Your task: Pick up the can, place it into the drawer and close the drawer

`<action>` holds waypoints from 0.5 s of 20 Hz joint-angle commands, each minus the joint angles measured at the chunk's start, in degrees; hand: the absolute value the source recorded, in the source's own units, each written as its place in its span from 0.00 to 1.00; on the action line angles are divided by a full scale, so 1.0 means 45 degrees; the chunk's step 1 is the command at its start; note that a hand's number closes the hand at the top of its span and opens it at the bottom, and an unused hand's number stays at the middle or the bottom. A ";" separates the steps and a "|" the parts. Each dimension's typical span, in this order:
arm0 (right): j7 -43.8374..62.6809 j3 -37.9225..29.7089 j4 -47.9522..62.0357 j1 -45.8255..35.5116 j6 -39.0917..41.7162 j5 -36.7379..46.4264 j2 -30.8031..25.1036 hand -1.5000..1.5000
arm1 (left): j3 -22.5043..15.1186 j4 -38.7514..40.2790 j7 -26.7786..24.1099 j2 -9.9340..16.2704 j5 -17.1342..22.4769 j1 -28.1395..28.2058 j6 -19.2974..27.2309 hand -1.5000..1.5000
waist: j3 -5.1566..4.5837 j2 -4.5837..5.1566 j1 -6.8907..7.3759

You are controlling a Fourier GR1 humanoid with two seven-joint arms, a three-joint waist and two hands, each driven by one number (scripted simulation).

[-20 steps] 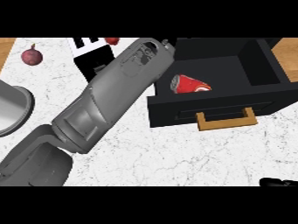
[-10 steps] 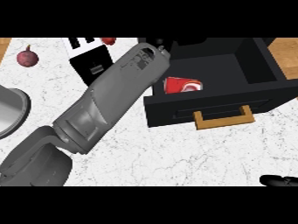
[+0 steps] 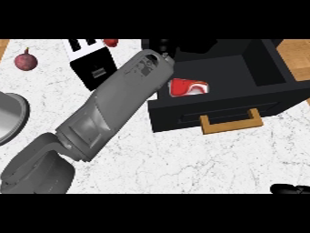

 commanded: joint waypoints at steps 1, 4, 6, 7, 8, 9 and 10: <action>0.0238 0.0206 -0.0681 0.0087 0.0027 0.0216 -0.0097 0.00 | -0.0031 -0.0091 -0.0025 -0.0001 0.0383 -0.0155 0.0292 0.00 | -0.0011 -0.0036 -0.0009; -0.0798 0.0029 -0.0805 0.0381 0.0215 0.1219 -0.0527 0.00 | -0.0109 -0.0534 -0.0192 -0.0001 0.0763 0.0341 0.0542 0.00 | -0.0007 -0.0050 -0.0026; -0.0802 0.0294 -0.0727 -0.0244 0.0009 0.2145 -0.0808 0.00 | -0.0226 -0.0627 0.0249 -0.0001 0.0975 0.0029 0.0768 0.00 | -0.0008 -0.0036 0.0066; -0.1154 0.0509 -0.1240 0.0344 0.0130 0.2628 -0.0797 0.00 | 0.0196 -0.0410 -0.0265 -0.0001 0.1091 0.0089 0.0546 0.00 | -0.0020 -0.0053 0.0153; -0.1347 0.0122 -0.0985 0.0069 0.0213 0.2481 -0.1125 0.00 | 0.0066 -0.0481 -0.0165 -0.0001 0.1208 0.0099 0.0405 0.00 | -0.0008 -0.0024 0.0079; -0.0964 0.0672 -0.0976 -0.0295 0.0134 0.3077 -0.1155 0.00 | 0.0200 -0.0447 -0.0251 -0.0001 0.1318 0.0053 0.0497 0.00 | -0.0022 -0.0027 0.0334; -0.0816 0.0462 -0.1359 -0.0344 0.0141 0.2813 -0.1247 0.00 | 0.0141 -0.0633 -0.0551 -0.0001 0.1481 0.0407 0.0427 0.00 | -0.0022 -0.0030 0.0191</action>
